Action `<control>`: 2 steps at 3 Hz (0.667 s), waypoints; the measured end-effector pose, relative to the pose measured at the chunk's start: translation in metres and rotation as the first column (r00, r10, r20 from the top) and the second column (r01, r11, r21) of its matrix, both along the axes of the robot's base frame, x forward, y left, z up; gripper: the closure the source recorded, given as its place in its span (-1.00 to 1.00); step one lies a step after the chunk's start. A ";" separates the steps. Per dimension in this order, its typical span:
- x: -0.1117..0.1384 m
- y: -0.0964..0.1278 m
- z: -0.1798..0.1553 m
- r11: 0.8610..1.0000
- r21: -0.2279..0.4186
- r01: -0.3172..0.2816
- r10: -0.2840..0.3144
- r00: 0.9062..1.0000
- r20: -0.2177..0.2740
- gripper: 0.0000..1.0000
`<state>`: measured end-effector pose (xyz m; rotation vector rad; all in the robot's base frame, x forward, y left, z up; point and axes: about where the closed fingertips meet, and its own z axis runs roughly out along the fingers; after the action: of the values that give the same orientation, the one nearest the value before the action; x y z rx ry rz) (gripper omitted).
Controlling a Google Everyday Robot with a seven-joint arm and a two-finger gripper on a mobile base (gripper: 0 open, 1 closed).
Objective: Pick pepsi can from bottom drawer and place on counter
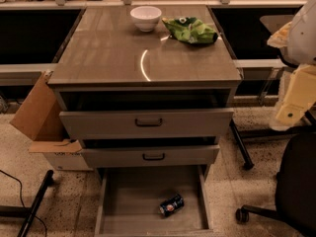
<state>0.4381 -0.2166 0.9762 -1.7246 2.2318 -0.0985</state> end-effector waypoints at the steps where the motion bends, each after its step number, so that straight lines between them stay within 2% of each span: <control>1: 0.000 0.000 0.000 1.000 0.000 0.000 0.000 1.000 0.000 -1.00; 2: 0.004 0.010 -0.020 0.999 0.036 -0.012 0.013 1.000 -0.022 -1.00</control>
Offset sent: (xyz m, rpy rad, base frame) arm 0.0094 0.0237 -0.0527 0.0865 0.0751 0.0323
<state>0.4420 -0.2062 0.9566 -1.7291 2.2241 -0.0367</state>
